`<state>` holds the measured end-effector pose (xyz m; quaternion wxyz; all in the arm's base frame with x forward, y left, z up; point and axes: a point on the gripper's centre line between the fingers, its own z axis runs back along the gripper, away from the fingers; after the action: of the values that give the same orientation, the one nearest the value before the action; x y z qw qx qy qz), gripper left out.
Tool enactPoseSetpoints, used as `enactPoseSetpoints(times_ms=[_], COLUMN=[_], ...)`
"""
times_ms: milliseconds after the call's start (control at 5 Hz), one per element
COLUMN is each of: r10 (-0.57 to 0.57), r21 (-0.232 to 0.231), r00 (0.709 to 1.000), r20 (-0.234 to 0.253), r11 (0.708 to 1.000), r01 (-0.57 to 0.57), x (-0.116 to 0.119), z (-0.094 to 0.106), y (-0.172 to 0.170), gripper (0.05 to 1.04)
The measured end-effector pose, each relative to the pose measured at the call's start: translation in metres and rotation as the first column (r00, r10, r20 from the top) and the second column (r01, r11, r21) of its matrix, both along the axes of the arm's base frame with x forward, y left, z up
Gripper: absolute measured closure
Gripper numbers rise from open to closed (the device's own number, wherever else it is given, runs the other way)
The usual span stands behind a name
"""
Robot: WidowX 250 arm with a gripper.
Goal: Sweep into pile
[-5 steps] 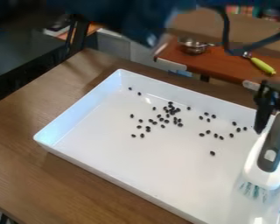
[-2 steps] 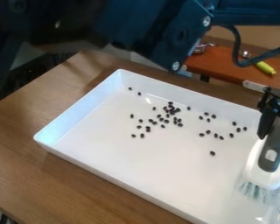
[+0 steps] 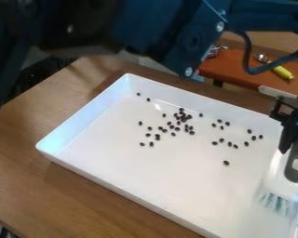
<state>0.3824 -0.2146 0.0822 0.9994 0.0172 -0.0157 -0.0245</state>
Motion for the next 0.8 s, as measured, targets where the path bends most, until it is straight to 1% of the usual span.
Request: enactPoseSetpoints(times_ms=[400, 800], r10=[-0.014, -0.01], r21=[-0.013, -0.032], r00=[1.0, 1.0], r20=[0.002, -0.006], r11=[1.0, 0.999], r01=[0.014, 0.01], x=[-0.003, -0.006], z=[-0.004, -0.004], y=[0.007, 0.032], gripper=[0.583, 0.584])
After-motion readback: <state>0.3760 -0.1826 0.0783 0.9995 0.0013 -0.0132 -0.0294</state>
